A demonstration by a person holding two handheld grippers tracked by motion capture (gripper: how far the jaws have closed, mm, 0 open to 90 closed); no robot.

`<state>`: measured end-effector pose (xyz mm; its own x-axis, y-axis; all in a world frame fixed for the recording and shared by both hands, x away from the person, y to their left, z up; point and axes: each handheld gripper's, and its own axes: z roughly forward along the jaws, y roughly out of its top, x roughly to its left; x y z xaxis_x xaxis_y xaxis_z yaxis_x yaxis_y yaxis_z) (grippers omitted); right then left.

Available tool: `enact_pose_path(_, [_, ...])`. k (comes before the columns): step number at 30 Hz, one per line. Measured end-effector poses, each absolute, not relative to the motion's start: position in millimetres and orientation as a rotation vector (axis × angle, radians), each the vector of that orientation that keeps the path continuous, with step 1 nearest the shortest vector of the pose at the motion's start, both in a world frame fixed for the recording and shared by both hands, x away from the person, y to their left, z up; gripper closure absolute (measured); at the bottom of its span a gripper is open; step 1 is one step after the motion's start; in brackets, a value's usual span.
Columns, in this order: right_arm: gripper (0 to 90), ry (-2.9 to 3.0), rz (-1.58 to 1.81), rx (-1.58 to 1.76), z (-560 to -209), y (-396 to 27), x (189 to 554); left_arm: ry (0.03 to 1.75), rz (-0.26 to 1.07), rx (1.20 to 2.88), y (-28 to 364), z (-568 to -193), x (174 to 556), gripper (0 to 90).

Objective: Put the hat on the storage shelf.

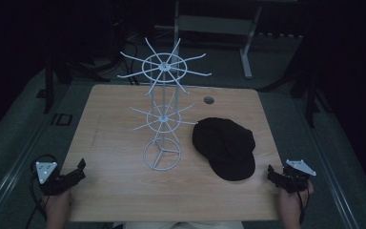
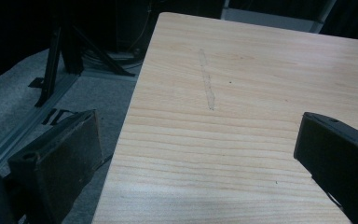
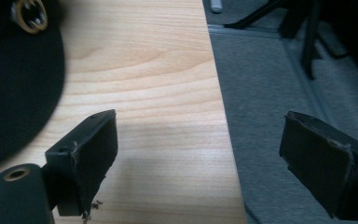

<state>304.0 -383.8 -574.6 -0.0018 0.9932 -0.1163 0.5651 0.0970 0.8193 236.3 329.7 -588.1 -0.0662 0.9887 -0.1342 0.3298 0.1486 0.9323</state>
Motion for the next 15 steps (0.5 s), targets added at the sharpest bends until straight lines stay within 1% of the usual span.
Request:
enact_pose_path(3, [11.2, 1.657, 0.752, 1.546, -574.6, -383.4, 303.5, 1.552, 0.951, 1.321, 329.6, -588.1, 236.4, 1.4])
enact_pose_path(4, [13.0, 1.652, 0.752, 1.547, -574.5, -383.6, 303.3, 1.551, 0.953, 1.321, 329.5, -588.1, 236.2, 1.4])
enact_pose_path(7, [13.4, 1.648, 0.759, 1.551, -574.4, -384.3, 302.8, 1.551, 0.954, 1.322, 329.4, -588.1, 236.2, 1.4])
enact_pose_path(12, [13.2, 1.686, 0.841, 1.586, -574.1, -389.0, 304.0, 1.553, 0.955, 1.322, 329.2, -588.1, 236.5, 1.4])
enact_pose_path(15, [13.2, 1.716, 0.883, 1.553, -573.5, -389.4, 307.2, 1.555, 0.954, 1.322, 329.1, -588.1, 236.7, 1.4])
